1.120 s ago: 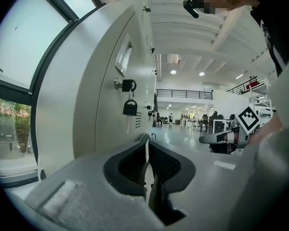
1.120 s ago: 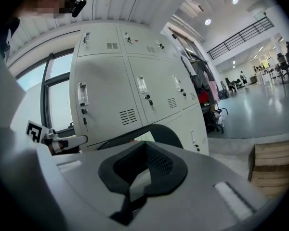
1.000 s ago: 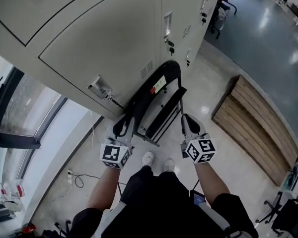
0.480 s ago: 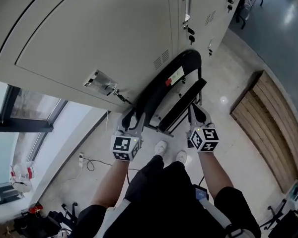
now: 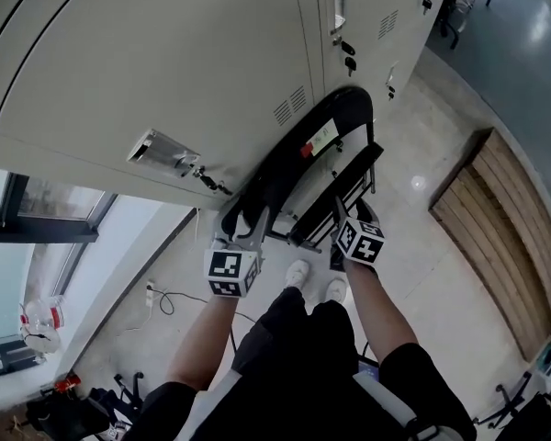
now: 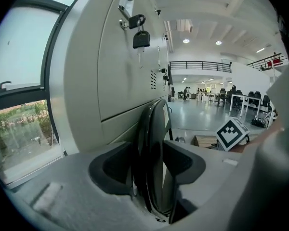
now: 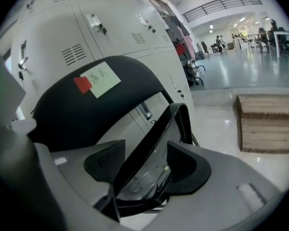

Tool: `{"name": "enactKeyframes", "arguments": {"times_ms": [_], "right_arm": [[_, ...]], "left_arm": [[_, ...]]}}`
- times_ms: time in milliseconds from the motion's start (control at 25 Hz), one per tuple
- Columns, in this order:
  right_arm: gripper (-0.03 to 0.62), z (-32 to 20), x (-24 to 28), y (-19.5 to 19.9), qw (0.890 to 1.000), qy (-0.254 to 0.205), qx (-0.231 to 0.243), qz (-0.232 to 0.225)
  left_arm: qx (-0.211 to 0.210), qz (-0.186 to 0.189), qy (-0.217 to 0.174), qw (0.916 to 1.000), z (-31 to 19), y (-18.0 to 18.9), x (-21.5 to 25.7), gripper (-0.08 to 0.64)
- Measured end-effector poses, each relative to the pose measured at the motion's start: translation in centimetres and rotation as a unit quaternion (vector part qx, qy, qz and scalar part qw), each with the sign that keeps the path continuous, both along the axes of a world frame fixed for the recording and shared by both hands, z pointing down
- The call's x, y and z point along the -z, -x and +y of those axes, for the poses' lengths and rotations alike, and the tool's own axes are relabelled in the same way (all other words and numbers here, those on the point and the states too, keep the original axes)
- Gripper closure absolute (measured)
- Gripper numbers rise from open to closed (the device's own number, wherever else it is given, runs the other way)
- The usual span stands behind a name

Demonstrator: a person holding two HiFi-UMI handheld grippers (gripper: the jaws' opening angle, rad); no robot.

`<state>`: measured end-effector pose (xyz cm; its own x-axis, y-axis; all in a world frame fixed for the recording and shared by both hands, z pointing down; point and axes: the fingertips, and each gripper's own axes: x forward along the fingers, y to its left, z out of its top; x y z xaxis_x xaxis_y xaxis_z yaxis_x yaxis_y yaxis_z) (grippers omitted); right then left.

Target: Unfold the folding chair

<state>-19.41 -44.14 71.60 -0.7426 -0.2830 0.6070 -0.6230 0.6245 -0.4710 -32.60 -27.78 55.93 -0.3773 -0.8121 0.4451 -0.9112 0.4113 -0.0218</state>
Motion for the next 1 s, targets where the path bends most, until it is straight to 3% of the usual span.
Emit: {"name": "enactKeyframes", "arguments": {"times_ms": [160,360,560,760,1000], "right_arm": [[0.284,0.4,-2.5,0.0,0.997,0.06,-0.052,0.024],[0.274,1.0,-3.9,1.3,0.996,0.047,-0.066,0.039],[0.253,2.0,-4.7,1.9,0.992,0.078,-0.092,0.033],[0.242,2.4,-6.2,0.1,0.987,0.097,-0.113,0.06],[0.236,2.3,-6.5,-0.8,0.988,0.104,-0.105,0.048]], "left_arm": [[0.013,0.001,0.02,0.9997,-0.5,0.1,-0.7,0.348],[0.013,0.002,0.016,0.9998,-0.7,0.2,-0.6,0.35],[-0.047,0.004,0.023,0.9986,-1.0,-2.3,-0.3,0.35],[-0.115,-0.002,0.029,0.993,-2.1,-6.0,-0.4,0.353],[-0.158,0.002,0.014,0.9874,-4.3,-6.6,0.6,0.351]]}}
